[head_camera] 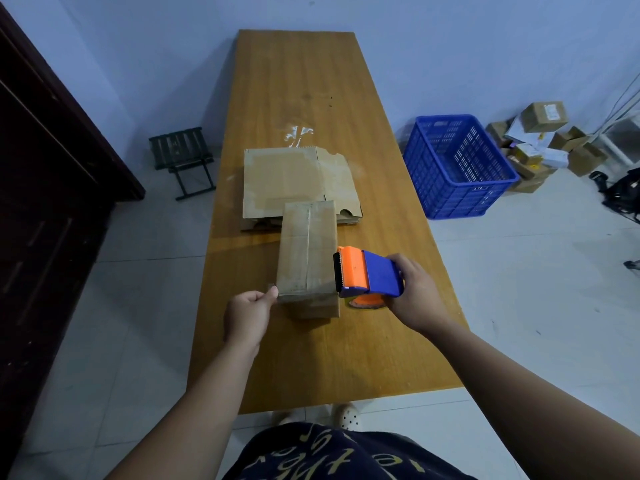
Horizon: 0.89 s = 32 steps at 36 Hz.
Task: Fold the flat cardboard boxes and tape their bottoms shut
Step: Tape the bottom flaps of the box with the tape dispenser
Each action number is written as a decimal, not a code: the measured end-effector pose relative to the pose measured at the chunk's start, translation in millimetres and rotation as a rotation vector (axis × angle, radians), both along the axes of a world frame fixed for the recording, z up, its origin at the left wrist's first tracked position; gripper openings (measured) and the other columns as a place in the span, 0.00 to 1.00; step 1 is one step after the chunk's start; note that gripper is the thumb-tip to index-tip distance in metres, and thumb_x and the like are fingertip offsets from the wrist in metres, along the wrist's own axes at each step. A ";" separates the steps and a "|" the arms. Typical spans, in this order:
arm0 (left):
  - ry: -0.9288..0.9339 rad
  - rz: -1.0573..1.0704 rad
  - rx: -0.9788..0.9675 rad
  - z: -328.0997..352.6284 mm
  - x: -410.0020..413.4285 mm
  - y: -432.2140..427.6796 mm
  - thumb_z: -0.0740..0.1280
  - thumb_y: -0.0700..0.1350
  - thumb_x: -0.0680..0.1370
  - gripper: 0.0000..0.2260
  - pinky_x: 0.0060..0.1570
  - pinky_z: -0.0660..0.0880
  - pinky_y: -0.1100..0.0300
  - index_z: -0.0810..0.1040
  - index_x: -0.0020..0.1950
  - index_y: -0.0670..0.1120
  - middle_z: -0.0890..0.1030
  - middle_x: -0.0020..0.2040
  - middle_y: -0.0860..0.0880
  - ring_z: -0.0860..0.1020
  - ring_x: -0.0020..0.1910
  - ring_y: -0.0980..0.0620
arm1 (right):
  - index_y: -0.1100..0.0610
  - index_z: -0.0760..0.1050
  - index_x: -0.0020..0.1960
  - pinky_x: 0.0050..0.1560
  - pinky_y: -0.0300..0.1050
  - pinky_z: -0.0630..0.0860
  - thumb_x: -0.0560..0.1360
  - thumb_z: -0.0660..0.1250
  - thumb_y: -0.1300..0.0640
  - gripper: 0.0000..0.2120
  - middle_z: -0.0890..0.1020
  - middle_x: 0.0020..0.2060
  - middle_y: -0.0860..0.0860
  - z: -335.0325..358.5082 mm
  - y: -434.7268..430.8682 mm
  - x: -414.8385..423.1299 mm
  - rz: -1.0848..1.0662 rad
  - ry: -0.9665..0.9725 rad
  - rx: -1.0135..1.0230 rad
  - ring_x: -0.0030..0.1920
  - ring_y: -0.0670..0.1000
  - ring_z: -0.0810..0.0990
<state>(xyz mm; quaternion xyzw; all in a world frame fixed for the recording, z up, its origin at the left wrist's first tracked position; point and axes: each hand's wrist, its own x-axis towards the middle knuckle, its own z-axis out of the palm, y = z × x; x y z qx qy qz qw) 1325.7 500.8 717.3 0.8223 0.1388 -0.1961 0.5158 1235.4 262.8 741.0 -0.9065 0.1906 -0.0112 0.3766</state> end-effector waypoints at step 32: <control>0.111 -0.122 0.036 5.4 1.3 -10.1 0.66 0.53 0.78 0.13 0.52 0.67 0.54 0.80 0.44 0.44 0.77 0.46 0.53 0.73 0.55 0.49 | 0.49 0.65 0.57 0.38 0.40 0.76 0.76 0.69 0.53 0.15 0.77 0.46 0.45 -38.1 -3.3 -18.3 -0.067 0.181 -0.120 0.42 0.44 0.76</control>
